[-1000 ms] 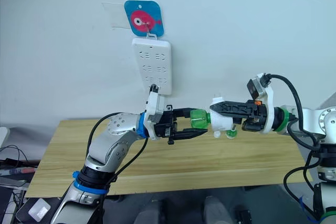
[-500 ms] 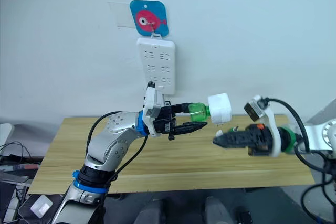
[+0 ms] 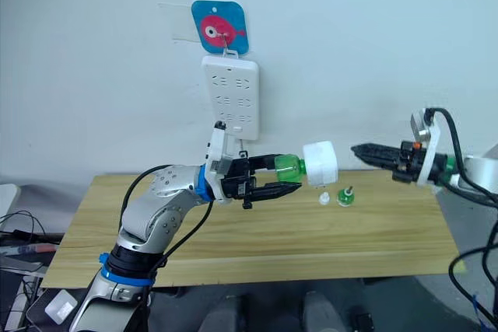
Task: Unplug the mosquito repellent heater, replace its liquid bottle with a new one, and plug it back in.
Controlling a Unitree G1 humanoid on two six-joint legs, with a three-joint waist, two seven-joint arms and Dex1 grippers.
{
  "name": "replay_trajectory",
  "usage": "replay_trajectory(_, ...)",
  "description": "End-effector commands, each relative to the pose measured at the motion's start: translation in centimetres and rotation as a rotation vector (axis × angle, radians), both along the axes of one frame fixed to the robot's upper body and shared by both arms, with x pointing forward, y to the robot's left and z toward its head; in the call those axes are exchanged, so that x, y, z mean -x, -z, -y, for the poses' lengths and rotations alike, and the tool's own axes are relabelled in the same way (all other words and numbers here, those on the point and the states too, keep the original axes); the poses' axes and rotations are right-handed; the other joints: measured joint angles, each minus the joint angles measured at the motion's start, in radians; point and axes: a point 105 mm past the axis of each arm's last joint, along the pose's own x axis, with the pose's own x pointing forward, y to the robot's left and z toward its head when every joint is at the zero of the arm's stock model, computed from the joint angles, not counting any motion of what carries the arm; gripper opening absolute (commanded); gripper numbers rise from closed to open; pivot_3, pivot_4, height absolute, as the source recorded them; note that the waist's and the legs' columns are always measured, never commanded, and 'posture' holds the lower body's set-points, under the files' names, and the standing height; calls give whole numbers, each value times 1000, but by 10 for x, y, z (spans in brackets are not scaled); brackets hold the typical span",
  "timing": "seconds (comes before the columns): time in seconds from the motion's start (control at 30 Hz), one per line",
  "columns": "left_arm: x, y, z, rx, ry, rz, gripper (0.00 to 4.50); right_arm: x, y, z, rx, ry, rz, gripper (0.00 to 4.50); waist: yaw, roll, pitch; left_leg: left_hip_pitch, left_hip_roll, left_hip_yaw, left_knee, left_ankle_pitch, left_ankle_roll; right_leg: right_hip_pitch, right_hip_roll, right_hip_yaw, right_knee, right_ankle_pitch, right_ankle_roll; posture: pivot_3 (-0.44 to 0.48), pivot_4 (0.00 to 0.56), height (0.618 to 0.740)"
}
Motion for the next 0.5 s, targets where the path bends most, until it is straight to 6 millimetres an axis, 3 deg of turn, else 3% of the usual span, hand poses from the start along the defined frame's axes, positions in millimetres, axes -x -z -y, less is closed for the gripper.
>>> replay_trajectory(0.03,10,-13,3,23,51,43,2221,-11,-5,-11,-11,-15,33,883,2,0,0,0,0,0,0,0,0,0,0,0,0,0,0,-53,159,740)
replay_trajectory(0.1,11,-14,3,23,54,41,2221,-12,-7,-23,-36,-54,35,61,5,0,0,-2,0,0,0,0,0,-2,0,0,0,0,0,-47,160,740)
replay_trajectory(0.27,9,-18,2,35,39,35,2221,12,3,-54,-62,-222,3,22,15,0,0,-3,-1,0,0,0,0,-3,-2,-1,0,0,0,-36,162,740)
replay_trajectory(0.5,1,-16,-3,36,-4,35,2221,56,10,-66,-113,-362,-37,22,20,0,0,-3,-1,-1,0,0,0,-2,-2,-1,1,0,0,-38,163,740)
